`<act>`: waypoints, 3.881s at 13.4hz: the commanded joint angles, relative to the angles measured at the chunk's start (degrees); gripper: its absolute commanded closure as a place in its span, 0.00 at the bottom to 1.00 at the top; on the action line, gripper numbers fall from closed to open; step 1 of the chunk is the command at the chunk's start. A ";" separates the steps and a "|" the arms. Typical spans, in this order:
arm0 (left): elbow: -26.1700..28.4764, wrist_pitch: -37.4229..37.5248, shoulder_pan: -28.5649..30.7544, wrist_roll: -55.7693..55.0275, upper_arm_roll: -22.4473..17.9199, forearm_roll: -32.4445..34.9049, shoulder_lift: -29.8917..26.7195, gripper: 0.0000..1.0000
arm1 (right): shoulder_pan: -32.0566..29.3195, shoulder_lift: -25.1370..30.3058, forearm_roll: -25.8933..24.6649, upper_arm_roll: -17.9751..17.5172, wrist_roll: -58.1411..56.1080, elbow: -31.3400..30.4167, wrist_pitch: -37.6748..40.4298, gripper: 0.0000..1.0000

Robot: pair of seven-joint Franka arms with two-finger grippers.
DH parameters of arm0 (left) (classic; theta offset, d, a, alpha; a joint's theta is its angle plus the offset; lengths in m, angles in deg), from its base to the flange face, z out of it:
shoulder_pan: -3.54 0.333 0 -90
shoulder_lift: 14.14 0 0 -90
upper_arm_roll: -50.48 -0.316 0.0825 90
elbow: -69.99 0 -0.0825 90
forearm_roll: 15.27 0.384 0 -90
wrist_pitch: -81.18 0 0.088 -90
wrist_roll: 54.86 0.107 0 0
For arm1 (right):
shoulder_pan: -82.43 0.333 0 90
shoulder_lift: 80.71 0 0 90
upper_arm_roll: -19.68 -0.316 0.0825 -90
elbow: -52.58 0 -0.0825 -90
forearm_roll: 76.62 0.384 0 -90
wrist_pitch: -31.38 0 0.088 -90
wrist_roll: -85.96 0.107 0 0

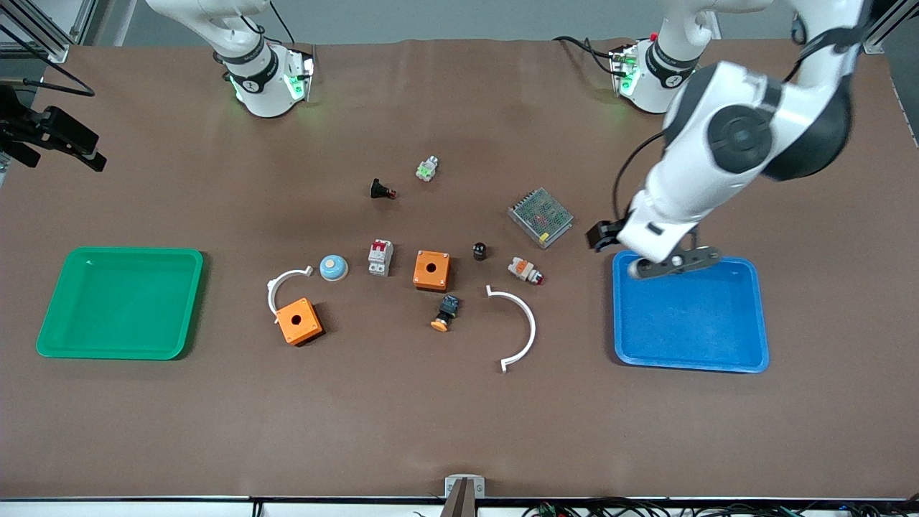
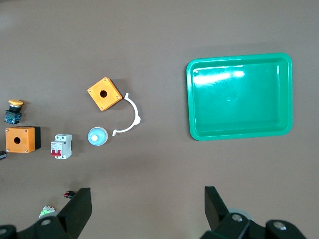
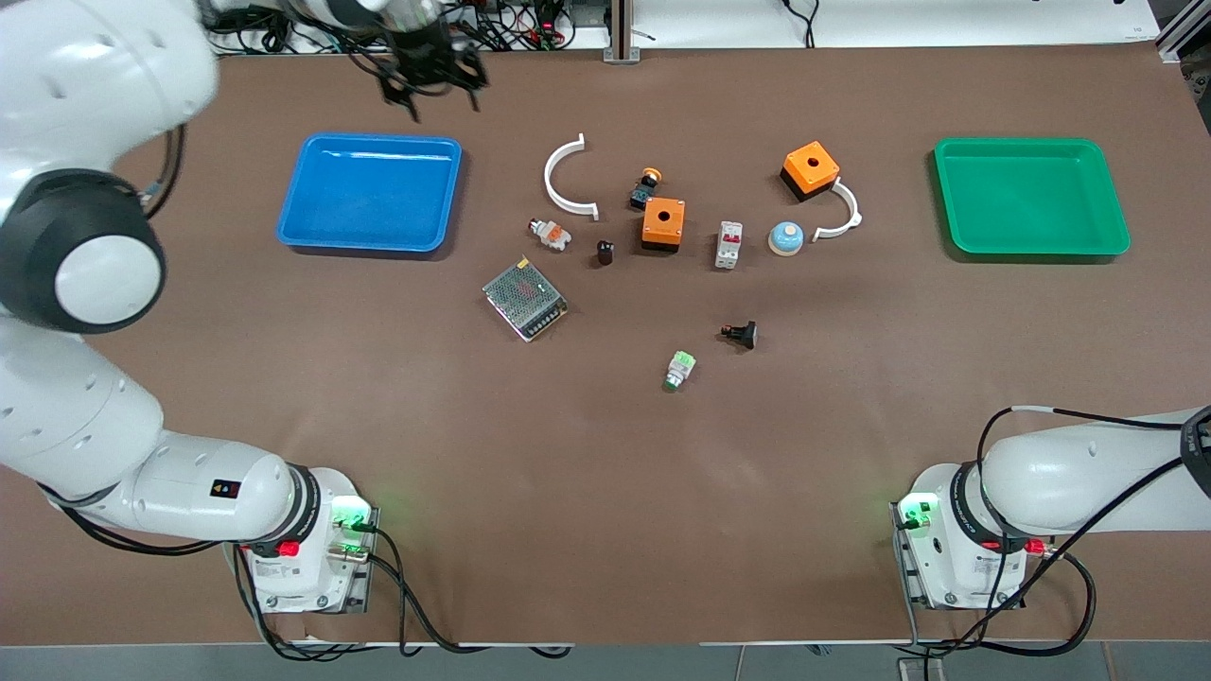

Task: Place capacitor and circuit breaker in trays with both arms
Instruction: 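Lower the left gripper onto the black capacitor and close it, then lift the capacitor with the left gripper and carry it over the blue tray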

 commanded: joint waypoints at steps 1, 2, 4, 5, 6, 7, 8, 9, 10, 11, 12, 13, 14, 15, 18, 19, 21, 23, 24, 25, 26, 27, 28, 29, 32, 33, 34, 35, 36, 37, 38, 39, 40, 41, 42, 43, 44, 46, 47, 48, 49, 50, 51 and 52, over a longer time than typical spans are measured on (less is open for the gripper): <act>-0.58 -5.81 -5.07 -12.38 0.14 0.95 5.56 0.04 | -0.61 -0.78 -0.75 -0.51 -0.50 1.61 1.02 0.00; -0.67 -7.66 -6.13 -15.99 0.23 2.26 7.58 0.05 | -0.61 -0.78 -0.75 -0.51 -0.50 1.61 1.02 0.00; -0.67 -11.18 -9.56 -22.15 0.23 2.45 11.10 0.10 | -0.61 -0.78 -0.75 -0.51 -0.50 1.52 1.02 0.00; -0.85 -13.37 -10.27 -25.75 0.32 2.36 13.03 0.13 | -0.61 -0.78 -0.75 -0.51 -0.50 1.52 1.02 0.00; -0.85 -15.48 -11.84 -29.35 0.23 2.36 14.53 0.15 | -0.70 -0.78 -0.75 -0.51 -0.50 1.61 1.02 0.00; -0.94 -16.72 -13.34 -32.00 0.23 2.36 16.03 0.18 | -0.78 -0.78 -0.75 -0.51 -0.50 1.61 1.02 0.00; -1.11 -17.86 -14.39 -34.20 0.23 2.36 17.61 0.21 | -0.79 -0.78 -0.75 -0.51 -0.50 1.61 1.02 0.00; -1.03 -19.09 -15.10 -36.14 0.23 2.36 18.93 0.23 | -0.87 -0.78 -0.75 -0.51 -0.50 1.61 1.02 0.00; -1.02 -20.24 -15.98 -37.98 0.23 2.36 20.16 0.25 | -0.79 -0.78 -0.75 -0.51 -0.50 1.70 1.02 0.00; -1.02 -21.47 -17.12 -39.66 0.23 2.36 21.30 0.26 | -0.79 -0.78 -0.75 -0.51 -0.50 1.70 1.02 0.00; -1.11 -22.52 -17.56 -40.54 0.23 2.45 22.27 0.28 | -0.79 -0.78 -0.75 -0.51 -0.50 1.70 1.02 0.00; -1.11 -23.84 -17.66 -41.33 0.23 2.45 23.15 0.30 | -0.79 -0.78 -0.75 -0.51 -0.50 1.70 1.02 0.00; -1.11 -24.29 -18.01 -41.86 0.23 2.45 23.86 0.32 | -0.79 -0.78 -0.75 -0.51 -0.50 1.70 1.02 0.00; -1.11 -24.64 -18.53 -41.96 0.23 2.45 24.39 0.34 | -0.79 -0.78 -0.75 -0.51 -0.50 1.70 1.02 0.00; -1.11 -26.05 -18.89 -41.96 0.14 2.45 25.62 0.36 | -0.79 -0.78 -0.75 -0.51 -0.50 1.70 1.02 0.00; -1.11 -26.48 -18.89 -41.96 0.14 2.45 25.88 0.38 | -0.79 -0.78 -0.75 -0.51 -0.50 1.70 1.02 0.00; -1.11 -27.01 -18.97 -41.96 0.14 2.54 26.50 0.44 | -0.79 -0.78 -0.75 -0.51 -0.50 1.70 1.02 0.00; -1.20 -27.01 -18.89 -41.96 0.14 2.54 26.50 0.52 | -0.79 -0.78 -0.75 -0.51 -0.50 1.70 1.02 0.00; -1.20 -27.01 -18.89 -41.96 0.14 2.54 26.50 0.58 | -0.79 -0.78 -0.75 -0.51 -0.50 1.70 1.02 0.00; -1.20 -27.01 -18.89 -41.96 0.05 2.45 26.50 0.68 | -0.79 -0.78 -0.75 -0.51 -0.50 1.70 1.02 0.00; -1.20 -27.01 -18.89 -42.04 -0.03 2.54 26.24 0.80 | -0.79 -0.78 -0.75 -0.51 -0.50 1.70 1.02 0.00; -1.20 -26.93 -18.63 -42.05 -0.04 2.45 25.89 0.89 | -0.79 -0.78 -0.75 -0.51 -0.50 1.70 1.02 0.00; -1.29 -27.01 -18.45 -41.96 -0.04 2.45 25.62 0.97 | -0.79 -0.78 -0.75 -0.51 -0.50 1.70 1.02 0.00; -1.72 -26.93 -18.19 -41.96 -0.12 2.45 25.01 0.99 | -0.79 -0.78 -0.75 -0.51 -0.50 1.70 1.02 0.00; -1.90 -25.35 -17.40 -42.04 -0.39 2.45 21.77 1.00 | -0.79 -0.78 -0.75 -0.51 -0.50 1.70 1.02 0.00; -1.99 -24.04 -16.35 -42.05 -0.39 2.45 20.36 1.00 | -0.79 -0.78 -0.75 -0.51 -0.50 1.70 1.02 0.00; -1.90 -23.16 -15.47 -41.87 -0.39 2.54 18.70 1.00 | -0.79 -0.78 -0.75 -0.51 -0.50 1.70 1.02 0.00; -1.99 -21.76 -14.50 -41.87 -0.39 2.54 17.11 1.00 | -0.79 -0.78 -0.75 -0.51 -0.50 1.70 1.02 0.00; -1.99 -20.78 -13.71 -41.70 -0.39 2.54 15.79 1.00 | -0.79 -0.78 -0.75 -0.51 -0.50 1.70 1.02 0.00; -1.99 -19.38 -12.57 -41.26 -0.39 2.54 14.39 1.00 | -0.70 -0.78 -0.75 -0.51 -0.50 1.70 1.02 0.00; -1.99 -18.59 -11.60 -40.99 -0.39 2.63 13.50 1.00 | -0.70 -0.78 -0.75 -0.51 -0.50 1.70 1.02 0.00; -1.99 -18.06 -10.98 -40.90 -0.39 2.63 12.62 1.00 | -0.70 -0.78 -0.75 -0.51 -0.50 1.70 1.02 0.00; -1.99 -17.88 -10.54 -40.90 -0.39 2.63 12.01 1.00 | -0.70 -0.78 -0.75 -0.51 -0.50 1.70 1.02 0.00; -1.99 -17.87 -10.02 -40.90 -0.39 2.63 11.30 1.00 | -0.70 -0.78 -0.75 -0.51 -0.50 1.70 1.02 0.00; -1.99 -17.87 -9.31 -40.90 -0.39 2.63 10.77 1.00 | -0.70 -0.78 -0.66 -0.51 -0.50 1.70 1.02 0.00; -1.99 -17.87 -8.61 -40.38 -0.39 2.63 10.25 1.00 | -0.61 -0.78 -0.66 -0.51 -0.50 1.61 1.02 0.00; -1.90 -17.44 -7.91 -39.68 -0.39 2.63 9.63 1.00 | -0.61 -0.78 -0.66 -0.51 -0.50 1.70 1.02 0.00; -1.99 -15.07 -6.85 -38.27 -0.39 2.63 8.84 1.00 | -0.52 -0.78 -0.66 -0.51 -0.50 1.61 1.02 0.00; -1.90 -14.71 -6.15 -38.00 -0.39 2.63 8.66 1.00 | -0.43 -0.78 -0.66 -0.51 -0.50 1.61 1.02 0.00; -1.90 -14.54 -5.80 -37.92 -0.39 2.63 8.66 1.00 | -0.43 -0.78 -0.66 -0.51 -0.50 1.61 1.02 0.00; -1.64 -14.45 -5.53 -37.65 -0.39 2.63 8.66 1.00 | -0.43 -0.78 -0.66 -0.51 -0.50 1.61 1.02 0.00; -1.73 -14.45 -5.27 -37.30 -0.39 2.63 8.75 1.00 | -0.43 -0.78 -0.66 -0.51 -0.50 1.61 1.02 0.00; -1.73 -14.45 -4.74 -36.95 -0.39 2.63 8.75 1.00 | -0.52 -0.78 -0.66 -0.51 -0.50 1.61 1.02 0.00; -1.73 -14.45 -4.13 -36.51 -0.39 2.63 8.66 1.00 | -0.43 -0.78 -0.66 -0.51 -0.50 1.61 1.02 0.00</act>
